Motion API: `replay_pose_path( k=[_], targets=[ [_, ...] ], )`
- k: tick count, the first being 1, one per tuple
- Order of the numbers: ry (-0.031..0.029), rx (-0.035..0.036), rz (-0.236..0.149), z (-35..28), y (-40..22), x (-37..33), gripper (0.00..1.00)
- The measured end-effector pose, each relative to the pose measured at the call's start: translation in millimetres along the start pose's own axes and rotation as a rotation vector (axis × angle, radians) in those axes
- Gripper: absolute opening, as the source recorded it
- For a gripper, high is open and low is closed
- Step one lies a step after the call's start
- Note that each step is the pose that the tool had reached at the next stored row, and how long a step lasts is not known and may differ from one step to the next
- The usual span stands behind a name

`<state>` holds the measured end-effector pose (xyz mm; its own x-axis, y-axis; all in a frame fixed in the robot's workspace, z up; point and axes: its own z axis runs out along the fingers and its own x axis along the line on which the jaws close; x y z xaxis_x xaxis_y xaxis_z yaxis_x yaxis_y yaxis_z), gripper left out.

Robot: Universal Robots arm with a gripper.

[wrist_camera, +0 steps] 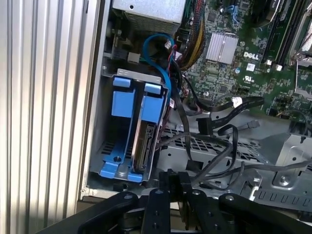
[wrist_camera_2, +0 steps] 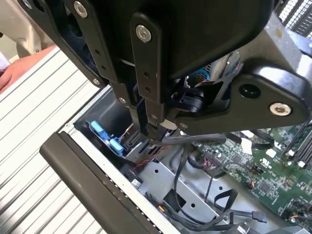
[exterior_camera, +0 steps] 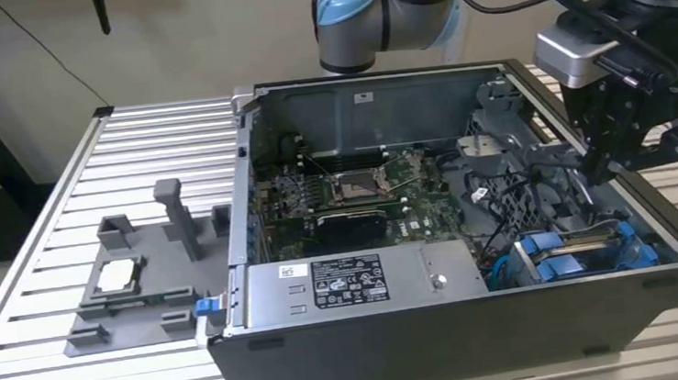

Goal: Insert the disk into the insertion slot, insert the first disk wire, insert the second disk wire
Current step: 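Insert the first disk wire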

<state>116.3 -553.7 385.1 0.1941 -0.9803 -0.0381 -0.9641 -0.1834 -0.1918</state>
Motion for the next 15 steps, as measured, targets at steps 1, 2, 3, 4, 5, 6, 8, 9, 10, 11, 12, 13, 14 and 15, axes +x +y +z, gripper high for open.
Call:
replay_pose_path(
  k=[1, 2, 3, 4, 5, 6, 8, 9, 10, 11, 12, 13, 14, 15],
  targets=[
    [-0.0009, -0.0041, 0.0, 0.5, -0.3, 1.3, 0.19],
    [-0.0015, -0.0081, 0.001, 0.8, -0.7, 2.8, 0.19],
    [-0.0021, -0.0112, 0.001, 1.2, -0.9, 4.5, 0.19],
    [-0.0025, -0.014, 0.002, 1.5, -1.0, 6.3, 0.19],
    [-0.003, -0.0166, 0.002, 1.8, -1.1, 8.0, 0.19],
    [-0.0034, -0.0193, 0.002, 2.2, -1.3, 10.0, 0.19],
    [-0.0044, -0.0245, 0.003, 3.0, -1.7, 13.6, 0.19],
    [-0.0048, -0.0271, 0.004, 3.4, -2.0, 15.3, 0.19],
    [-0.0053, -0.0296, 0.004, 3.9, -2.3, 16.9, 0.19],
    [-0.0055, -0.031, 0.005, 4.3, -2.7, 17.9, 0.19],
    [-0.0054, -0.0311, 0.006, 4.4, -2.9, 18.0, 0.19],
    [-0.0053, -0.0312, 0.006, 4.4, -2.9, 18.0, 0.19],
    [-0.0052, -0.0311, 0.006, 4.4, -2.9, 18.1, 0.19],
    [-0.0052, -0.0312, 0.006, 4.4, -2.9, 18.1, 0.19]
  ],
)
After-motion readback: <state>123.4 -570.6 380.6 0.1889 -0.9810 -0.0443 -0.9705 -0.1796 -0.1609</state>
